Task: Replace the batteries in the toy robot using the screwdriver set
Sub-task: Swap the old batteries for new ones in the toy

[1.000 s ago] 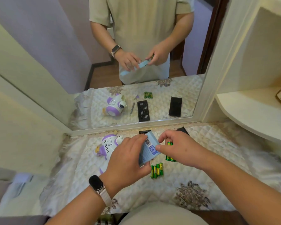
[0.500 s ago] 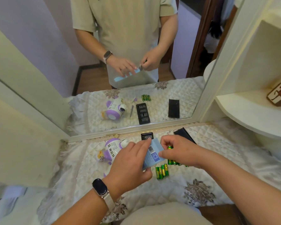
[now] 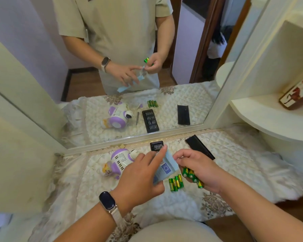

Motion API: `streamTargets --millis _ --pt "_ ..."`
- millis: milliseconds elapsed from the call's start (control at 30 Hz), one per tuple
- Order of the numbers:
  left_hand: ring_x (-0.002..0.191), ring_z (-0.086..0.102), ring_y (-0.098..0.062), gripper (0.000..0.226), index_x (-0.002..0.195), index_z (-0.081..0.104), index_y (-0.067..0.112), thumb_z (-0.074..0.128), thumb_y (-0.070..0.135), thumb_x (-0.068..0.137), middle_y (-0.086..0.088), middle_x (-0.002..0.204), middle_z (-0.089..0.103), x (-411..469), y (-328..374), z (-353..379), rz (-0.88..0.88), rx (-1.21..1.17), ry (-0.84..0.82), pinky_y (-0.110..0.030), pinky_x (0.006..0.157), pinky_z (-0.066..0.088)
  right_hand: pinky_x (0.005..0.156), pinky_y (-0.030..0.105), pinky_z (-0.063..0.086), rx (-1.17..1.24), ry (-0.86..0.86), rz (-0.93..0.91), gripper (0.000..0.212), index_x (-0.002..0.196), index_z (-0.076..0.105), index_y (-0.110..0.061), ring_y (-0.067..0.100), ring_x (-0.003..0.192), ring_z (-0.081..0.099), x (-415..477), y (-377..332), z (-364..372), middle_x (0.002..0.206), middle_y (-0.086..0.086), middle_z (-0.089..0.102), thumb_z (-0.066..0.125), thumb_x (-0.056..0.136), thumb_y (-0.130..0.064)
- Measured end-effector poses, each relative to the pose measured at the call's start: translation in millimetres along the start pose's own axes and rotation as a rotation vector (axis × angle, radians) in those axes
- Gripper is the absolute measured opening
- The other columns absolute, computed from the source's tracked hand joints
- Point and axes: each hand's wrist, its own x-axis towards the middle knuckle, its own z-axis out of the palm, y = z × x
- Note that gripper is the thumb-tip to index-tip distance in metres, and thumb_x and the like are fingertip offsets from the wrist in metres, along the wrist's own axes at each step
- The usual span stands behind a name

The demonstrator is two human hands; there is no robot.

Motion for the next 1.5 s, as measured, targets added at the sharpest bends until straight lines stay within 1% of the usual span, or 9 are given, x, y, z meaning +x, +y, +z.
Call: streamTargets --millis 100,233,467,600,800,933,1233,1367,1500 --pt "0.098 0.054 -0.016 0.101 0.156 0.003 0.037 0.057 0.049 0.072 0.007 0.129 0.053 0 -5 0 0.008 -0.032 0.0 -0.03 0.057 0.053 0.064 0.013 0.046 -0.17 -0.004 -0.04 0.019 0.089 0.072 -0.019 -0.001 0.066 0.058 5 0 6 0.073 -0.008 0.068 0.057 0.092 -0.008" --pt "0.094 0.061 -0.017 0.08 0.139 0.036 0.029 0.06 0.05 0.066 0.007 0.123 0.058 0 -14 -4 -0.012 -0.068 0.03 -0.03 0.053 0.054 0.073 0.015 0.047 -0.264 0.005 -0.049 0.017 0.088 0.074 -0.024 -0.002 0.074 0.058 14 -4 14 0.081 -0.012 0.068 0.061 0.091 -0.014" --pt "0.094 0.059 -0.014 0.073 0.129 0.045 0.022 0.061 0.051 0.063 0.003 0.122 0.064 9 -22 -10 0.043 -0.157 0.127 -0.029 0.054 0.056 0.049 0.029 0.031 0.034 0.377 -0.093 0.041 0.051 0.052 -0.025 0.011 0.047 0.039 37 -24 17 0.048 -0.007 0.046 0.064 0.091 -0.021" --pt "0.099 0.053 -0.012 0.075 0.13 0.043 0.022 0.068 0.048 0.064 0.003 0.125 0.061 13 -18 -12 0.068 -0.22 0.2 -0.036 0.059 0.059 0.042 0.024 0.031 0.08 0.434 -0.101 0.038 0.059 0.044 -0.022 0.01 0.044 0.036 46 -34 20 0.048 -0.008 0.04 0.061 0.092 -0.025" --pt "0.098 0.057 -0.014 0.076 0.13 0.043 0.023 0.068 0.05 0.064 0.004 0.12 0.061 10 -16 -14 0.028 -0.275 0.248 -0.038 0.062 0.06 0.054 0.034 0.04 -0.137 0.519 -0.213 0.033 0.063 0.051 -0.021 0.015 0.056 0.047 53 -27 28 0.057 -0.004 0.05 0.061 0.09 -0.037" --pt "0.099 0.053 -0.012 0.076 0.131 0.043 0.022 0.067 0.05 0.065 0.006 0.122 0.058 5 -20 -10 0.02 -0.271 0.254 -0.039 0.061 0.06 0.058 0.026 0.04 -0.466 0.477 -0.312 0.027 0.071 0.055 -0.018 0.001 0.056 0.045 48 -28 29 0.062 -0.009 0.052 0.058 0.093 -0.034" --pt "0.1 0.048 -0.006 0.074 0.131 0.044 0.024 0.066 0.049 0.065 0.006 0.124 0.061 1 -16 -8 0.002 -0.255 0.195 -0.028 0.064 0.057 0.055 0.034 0.04 -0.843 0.286 -0.297 0.027 0.076 0.051 -0.025 0.015 0.057 0.05 43 -35 22 0.064 0.0 0.057 0.048 0.097 -0.041" --pt "0.1 0.047 -0.006 0.074 0.131 0.043 0.025 0.067 0.048 0.065 0.008 0.125 0.06 2 -12 -11 0.028 -0.254 0.136 -0.021 0.066 0.048 0.058 0.031 0.036 -1.053 0.249 -0.32 0.03 0.082 0.053 -0.02 0.013 0.066 0.051 41 -38 29 0.07 -0.006 0.054 0.043 0.099 -0.042" --pt "0.098 0.045 -0.005 0.073 0.131 0.046 0.026 0.069 0.045 0.065 0.011 0.123 0.06 1 -11 -13 0.01 -0.253 0.107 -0.008 0.063 0.031 0.064 0.028 0.041 -0.99 0.146 -0.317 0.031 0.09 0.056 -0.023 0.006 0.075 0.052 34 -38 31 0.082 -0.009 0.057 0.039 0.098 -0.048"
